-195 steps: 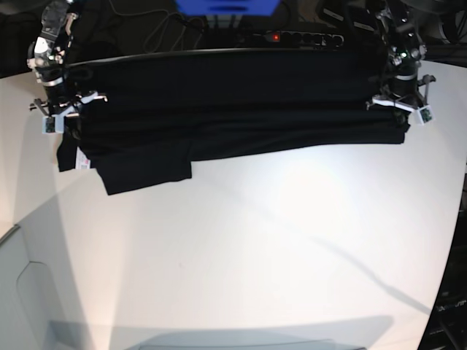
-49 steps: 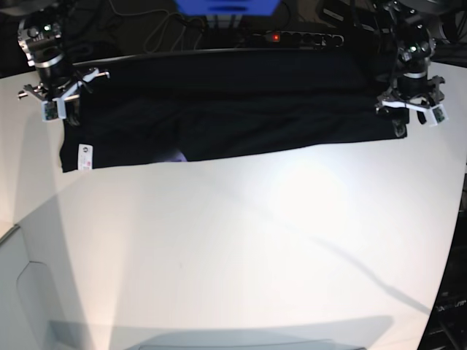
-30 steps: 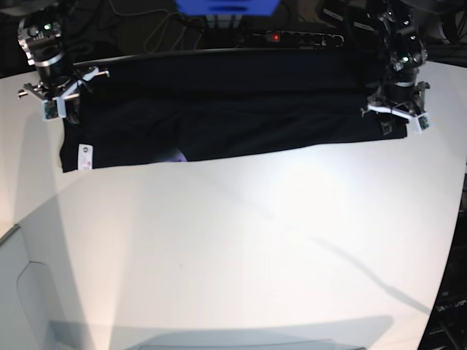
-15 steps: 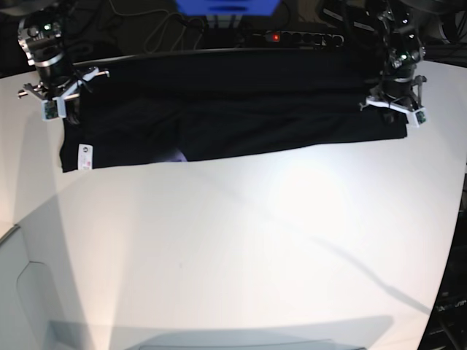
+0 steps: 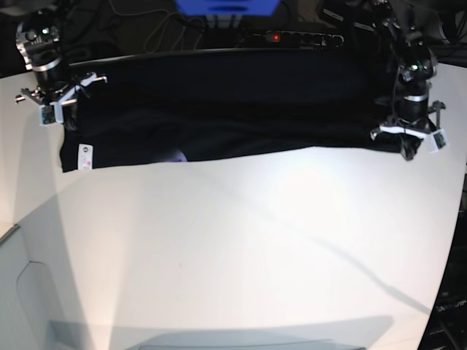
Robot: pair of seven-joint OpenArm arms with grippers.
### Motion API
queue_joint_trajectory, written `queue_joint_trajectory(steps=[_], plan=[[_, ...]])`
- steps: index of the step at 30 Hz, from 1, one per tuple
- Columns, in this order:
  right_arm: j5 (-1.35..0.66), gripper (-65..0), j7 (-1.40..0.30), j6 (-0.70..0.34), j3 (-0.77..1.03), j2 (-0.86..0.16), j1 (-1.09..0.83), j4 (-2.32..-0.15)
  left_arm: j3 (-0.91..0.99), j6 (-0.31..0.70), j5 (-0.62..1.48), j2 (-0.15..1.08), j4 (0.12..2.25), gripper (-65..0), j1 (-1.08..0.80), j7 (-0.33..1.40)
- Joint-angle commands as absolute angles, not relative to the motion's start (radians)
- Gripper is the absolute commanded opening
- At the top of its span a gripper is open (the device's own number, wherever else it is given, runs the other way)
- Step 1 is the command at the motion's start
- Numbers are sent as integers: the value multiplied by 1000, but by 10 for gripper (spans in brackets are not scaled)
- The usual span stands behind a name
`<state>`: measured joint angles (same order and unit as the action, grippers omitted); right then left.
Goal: Fold the T-shirt properly
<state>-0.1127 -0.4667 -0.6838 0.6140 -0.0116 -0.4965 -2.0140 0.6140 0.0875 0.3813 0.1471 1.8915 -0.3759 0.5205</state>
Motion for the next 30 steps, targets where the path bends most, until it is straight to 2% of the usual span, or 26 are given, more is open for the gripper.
queue_joint_trajectory(steps=[1,11,21,30], plan=[[-127,-650,-444,-698,619,-19,-499,-2029,618,91,383,162,1933,-650,-364,490],[-127,-650,-444,-698,619,-15,-499,-2029,615,91,381,203,1952,-650,-249,498],[-127,-650,-444,-698,619,-15,-506,-2029,619,93,390,199,1853,-650,-349,489],[-127,-650,-444,-698,621,-15,-504,-2029,619,93,390,200,1862,-650,-495,487]])
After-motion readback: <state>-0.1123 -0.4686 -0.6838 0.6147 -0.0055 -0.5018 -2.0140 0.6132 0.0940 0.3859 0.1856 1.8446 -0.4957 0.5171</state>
